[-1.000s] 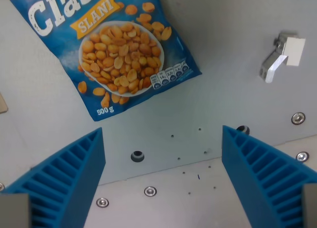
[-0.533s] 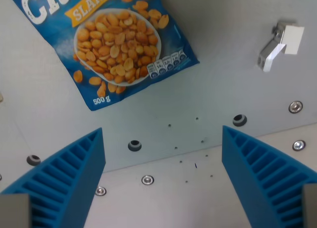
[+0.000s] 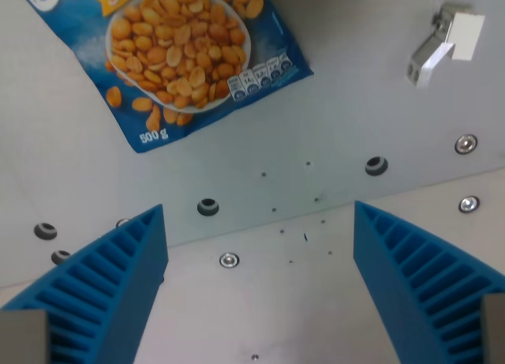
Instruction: Rotate around base positive y
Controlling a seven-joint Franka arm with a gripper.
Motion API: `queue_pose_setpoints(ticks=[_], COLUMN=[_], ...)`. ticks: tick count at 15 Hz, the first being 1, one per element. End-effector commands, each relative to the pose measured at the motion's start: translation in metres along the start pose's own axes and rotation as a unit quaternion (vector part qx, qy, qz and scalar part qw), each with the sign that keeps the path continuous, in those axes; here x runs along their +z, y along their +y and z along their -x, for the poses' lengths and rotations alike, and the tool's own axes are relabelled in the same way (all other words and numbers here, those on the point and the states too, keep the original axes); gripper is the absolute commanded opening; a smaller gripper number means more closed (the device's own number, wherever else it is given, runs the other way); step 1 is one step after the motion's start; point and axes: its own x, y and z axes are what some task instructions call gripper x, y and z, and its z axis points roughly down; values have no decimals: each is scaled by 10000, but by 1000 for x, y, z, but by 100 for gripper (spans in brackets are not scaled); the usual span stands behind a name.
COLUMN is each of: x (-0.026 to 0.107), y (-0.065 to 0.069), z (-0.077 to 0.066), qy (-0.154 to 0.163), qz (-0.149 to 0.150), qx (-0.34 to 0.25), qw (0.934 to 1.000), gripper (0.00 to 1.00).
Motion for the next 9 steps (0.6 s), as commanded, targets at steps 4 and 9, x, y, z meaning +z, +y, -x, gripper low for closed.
queue_pose_setpoints(ticks=[4,9], x=[-7,-7], y=[-1,-1], z=[-6,-6], qy=[-1362,-1683], qz=[307,379], qx=[-4,-5], qw=[9902,9850], gripper=[100,100])
